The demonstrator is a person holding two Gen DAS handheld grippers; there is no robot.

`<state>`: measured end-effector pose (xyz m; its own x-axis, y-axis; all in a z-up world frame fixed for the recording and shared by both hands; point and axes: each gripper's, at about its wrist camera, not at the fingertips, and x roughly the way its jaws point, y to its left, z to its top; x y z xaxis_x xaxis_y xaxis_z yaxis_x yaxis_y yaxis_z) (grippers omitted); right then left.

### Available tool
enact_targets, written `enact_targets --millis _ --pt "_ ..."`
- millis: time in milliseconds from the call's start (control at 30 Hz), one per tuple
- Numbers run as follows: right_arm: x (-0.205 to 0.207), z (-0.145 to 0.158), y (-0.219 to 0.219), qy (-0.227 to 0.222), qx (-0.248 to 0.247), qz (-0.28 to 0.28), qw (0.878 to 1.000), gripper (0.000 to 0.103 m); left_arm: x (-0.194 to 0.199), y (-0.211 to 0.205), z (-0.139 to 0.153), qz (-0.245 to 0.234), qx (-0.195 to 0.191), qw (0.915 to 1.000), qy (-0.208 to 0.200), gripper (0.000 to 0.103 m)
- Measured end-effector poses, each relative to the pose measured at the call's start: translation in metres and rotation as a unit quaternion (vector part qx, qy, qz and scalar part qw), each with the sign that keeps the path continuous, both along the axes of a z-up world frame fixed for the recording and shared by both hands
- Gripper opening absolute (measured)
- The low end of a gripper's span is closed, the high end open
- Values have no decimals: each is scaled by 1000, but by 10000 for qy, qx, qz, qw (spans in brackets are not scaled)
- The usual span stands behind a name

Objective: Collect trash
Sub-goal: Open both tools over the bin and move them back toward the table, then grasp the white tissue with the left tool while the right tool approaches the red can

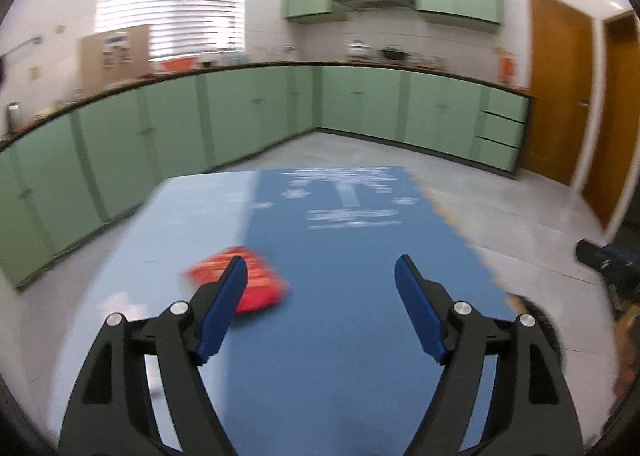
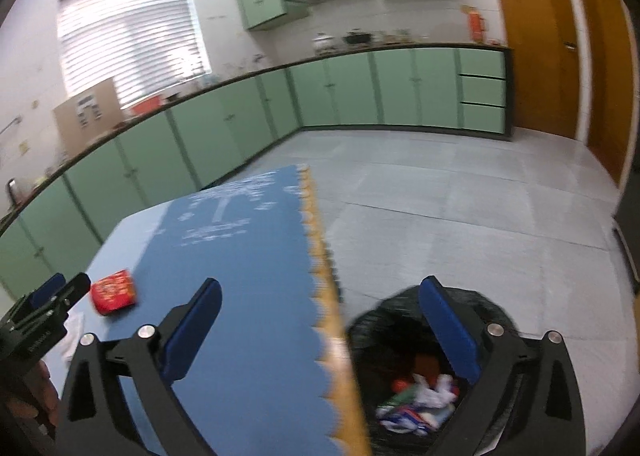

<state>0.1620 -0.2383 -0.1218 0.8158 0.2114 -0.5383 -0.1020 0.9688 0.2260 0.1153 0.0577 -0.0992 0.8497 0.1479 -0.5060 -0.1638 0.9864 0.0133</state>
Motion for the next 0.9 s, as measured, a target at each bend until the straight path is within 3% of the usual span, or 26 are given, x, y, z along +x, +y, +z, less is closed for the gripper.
enact_targets --millis 167,333,600,900 --pt "9 -1 66 -21 42 574 9983 97 -25 60 -10 888 137 9958 154 77" --pt "8 -7 117 -25 -88 1013 9948 97 -38 115 -29 1482 -108 9880 428 78" --pt "9 -16 167 -15 -314 1321 9907 97 -27 146 -59 1554 -597 9830 775 78" --pt "19 -20 202 18 -461 1523 9873 97 -17 153 -78 1472 -801 9804 1035 75"
